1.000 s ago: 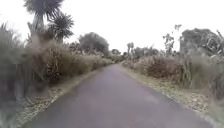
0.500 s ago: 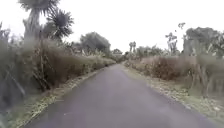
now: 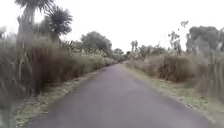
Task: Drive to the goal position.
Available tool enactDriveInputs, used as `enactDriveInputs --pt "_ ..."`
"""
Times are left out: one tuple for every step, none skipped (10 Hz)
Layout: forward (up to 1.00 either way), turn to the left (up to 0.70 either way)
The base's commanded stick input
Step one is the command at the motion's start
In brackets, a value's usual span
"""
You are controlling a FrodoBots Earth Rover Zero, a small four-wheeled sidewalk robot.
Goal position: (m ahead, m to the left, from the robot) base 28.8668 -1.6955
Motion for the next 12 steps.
enactDriveInputs --pt "0.85 0.00" --pt "0.85 0.00" --pt "0.85 -0.33" --pt "0.85 -0.22" --pt "0.85 -0.10" --pt "0.85 0.00" --pt "0.85 0.00" --pt "0.85 0.00" --pt "0.85 0.00" --pt "0.85 0.00" --pt "0.85 0.00" --pt "0.85 0.00"
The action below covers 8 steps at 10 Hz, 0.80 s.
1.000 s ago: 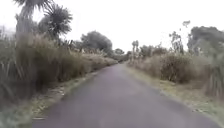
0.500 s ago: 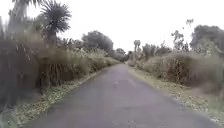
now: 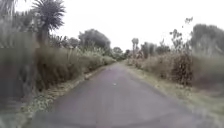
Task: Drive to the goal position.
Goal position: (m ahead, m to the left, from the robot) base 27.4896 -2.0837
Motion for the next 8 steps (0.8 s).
enactDriveInputs --pt "0.85 0.00" --pt "0.85 0.00" --pt "0.85 0.00" --pt "0.85 0.00" --pt "0.85 0.00" --pt "0.85 0.00" --pt "0.85 0.00" --pt "0.85 0.00"
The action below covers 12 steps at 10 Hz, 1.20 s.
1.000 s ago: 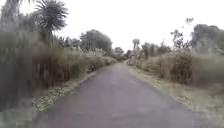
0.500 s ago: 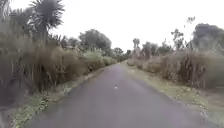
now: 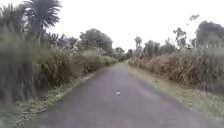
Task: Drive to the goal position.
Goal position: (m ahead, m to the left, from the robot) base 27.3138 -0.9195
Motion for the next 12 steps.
enactDriveInputs --pt "0.85 0.00" --pt "0.85 0.00" --pt "0.85 0.00" --pt "0.85 0.00" --pt "0.85 0.00" --pt "0.85 0.00" --pt "0.85 -0.30" --pt "0.85 -0.18" --pt "0.85 -0.06" --pt "0.85 0.00" --pt "0.85 0.00" --pt "0.85 0.00"
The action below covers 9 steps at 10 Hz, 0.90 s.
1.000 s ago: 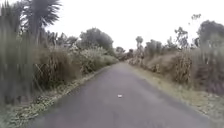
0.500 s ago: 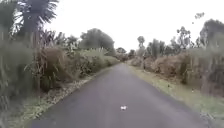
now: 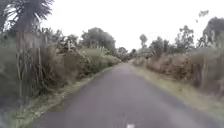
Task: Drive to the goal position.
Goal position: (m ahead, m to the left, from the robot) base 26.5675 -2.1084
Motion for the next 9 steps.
enactDriveInputs --pt "0.85 0.00" --pt "0.85 0.00" --pt "0.85 0.00" --pt "0.85 0.00" --pt "0.85 0.00" --pt "0.85 0.00" --pt "0.85 0.00" --pt "0.85 0.00" --pt "0.85 0.00"
